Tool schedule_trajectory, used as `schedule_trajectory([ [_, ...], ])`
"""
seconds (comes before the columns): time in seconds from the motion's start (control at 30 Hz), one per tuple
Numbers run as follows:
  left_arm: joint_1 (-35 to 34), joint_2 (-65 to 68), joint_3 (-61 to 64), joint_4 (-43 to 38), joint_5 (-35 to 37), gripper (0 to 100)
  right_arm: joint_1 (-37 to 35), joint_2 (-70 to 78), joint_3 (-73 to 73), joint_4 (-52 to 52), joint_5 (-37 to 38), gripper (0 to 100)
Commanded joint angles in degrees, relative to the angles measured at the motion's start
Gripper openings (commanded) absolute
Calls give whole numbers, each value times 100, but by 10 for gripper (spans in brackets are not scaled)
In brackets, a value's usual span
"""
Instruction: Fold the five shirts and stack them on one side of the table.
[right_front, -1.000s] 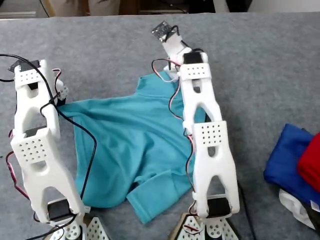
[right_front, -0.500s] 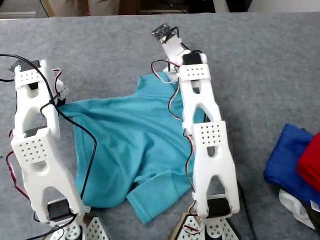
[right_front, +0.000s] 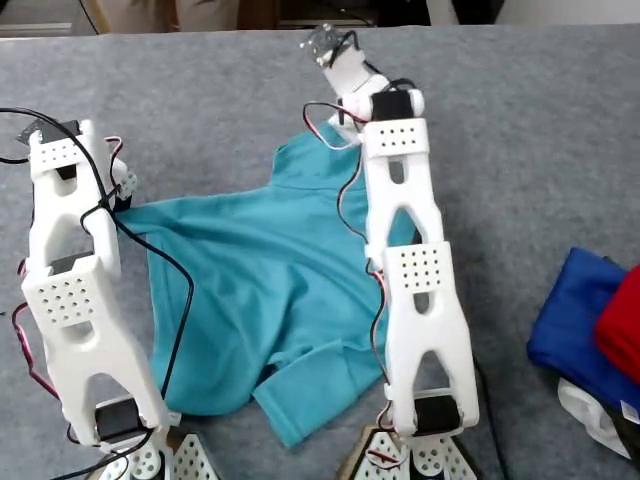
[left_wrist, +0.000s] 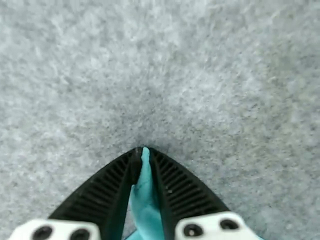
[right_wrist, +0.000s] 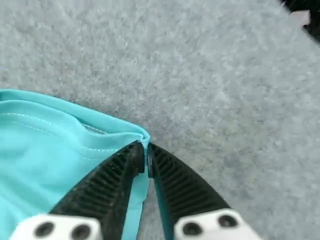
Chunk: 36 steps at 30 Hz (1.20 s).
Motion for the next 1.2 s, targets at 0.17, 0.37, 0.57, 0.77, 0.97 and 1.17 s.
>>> schedule_trajectory([
  [0.17, 88, -13, -26, -176, -9, 19, -119, -743, -980, 844, 62, 4],
  [0.37, 422, -505, -571, 158, 9, 19, -207, -1930, -980, 1152, 88, 5],
  [0.57, 519, -1569, -1925, 774, -26, 19, -75, -3459, -980, 1503, 440, 5],
  [0.77, 501, -2738, -3938, 1732, -149, 19, 198, -4980, -980, 1468, 484, 5],
  [0.97, 545, -3582, -5380, 2259, -633, 19, 620, -6264, -963, 1266, 484, 5],
  [1.17, 536, -4655, -5222, 2259, -958, 19, 1095, -7222, -963, 1327, 466, 5],
])
